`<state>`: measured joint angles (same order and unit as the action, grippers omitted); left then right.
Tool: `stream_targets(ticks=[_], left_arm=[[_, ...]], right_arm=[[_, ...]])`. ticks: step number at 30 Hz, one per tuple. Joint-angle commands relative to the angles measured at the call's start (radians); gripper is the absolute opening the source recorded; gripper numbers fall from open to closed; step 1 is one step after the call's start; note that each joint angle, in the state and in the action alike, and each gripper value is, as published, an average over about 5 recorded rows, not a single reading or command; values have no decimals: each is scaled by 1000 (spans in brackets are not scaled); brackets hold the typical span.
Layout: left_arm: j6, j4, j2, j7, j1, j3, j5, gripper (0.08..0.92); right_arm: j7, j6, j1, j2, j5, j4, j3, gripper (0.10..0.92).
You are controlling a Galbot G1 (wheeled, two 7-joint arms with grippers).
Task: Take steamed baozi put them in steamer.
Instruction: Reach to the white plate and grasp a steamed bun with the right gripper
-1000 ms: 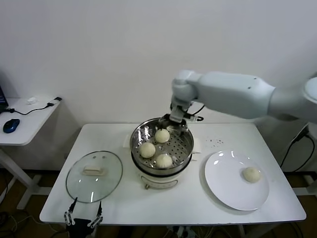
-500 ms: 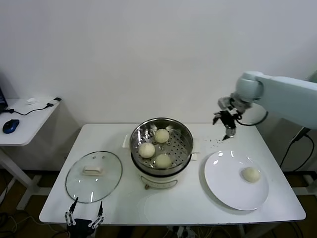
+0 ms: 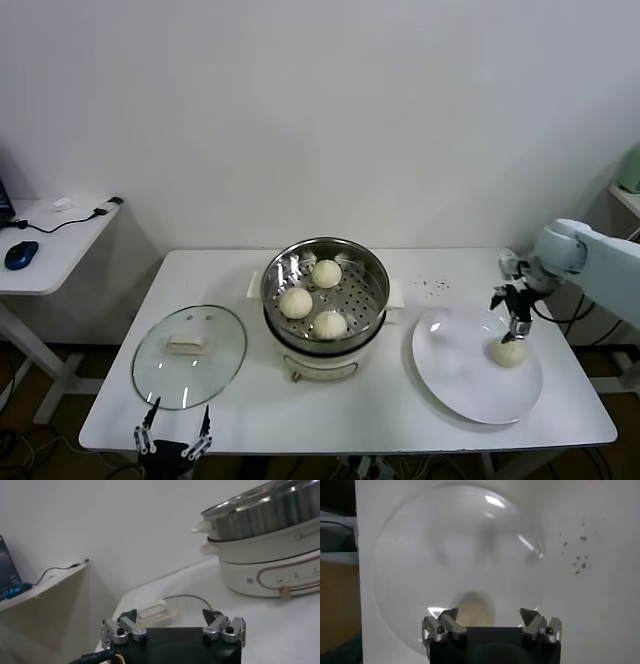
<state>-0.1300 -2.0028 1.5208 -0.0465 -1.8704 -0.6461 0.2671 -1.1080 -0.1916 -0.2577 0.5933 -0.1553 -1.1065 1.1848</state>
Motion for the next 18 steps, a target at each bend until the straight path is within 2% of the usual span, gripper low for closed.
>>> stream_targets(ticks=[1, 15, 18], left_arm=[[2, 5, 2, 0, -1, -2, 7, 823], [-4, 11, 4, -1, -5, -5, 7, 823], [-4, 10, 3, -1, -6, -4, 6, 823]], right_arm=[[1, -6, 244, -23, 137, 86, -209, 823], [6, 4, 237, 34, 154, 105, -198, 823], [5, 7, 235, 37, 157, 106, -195, 800]])
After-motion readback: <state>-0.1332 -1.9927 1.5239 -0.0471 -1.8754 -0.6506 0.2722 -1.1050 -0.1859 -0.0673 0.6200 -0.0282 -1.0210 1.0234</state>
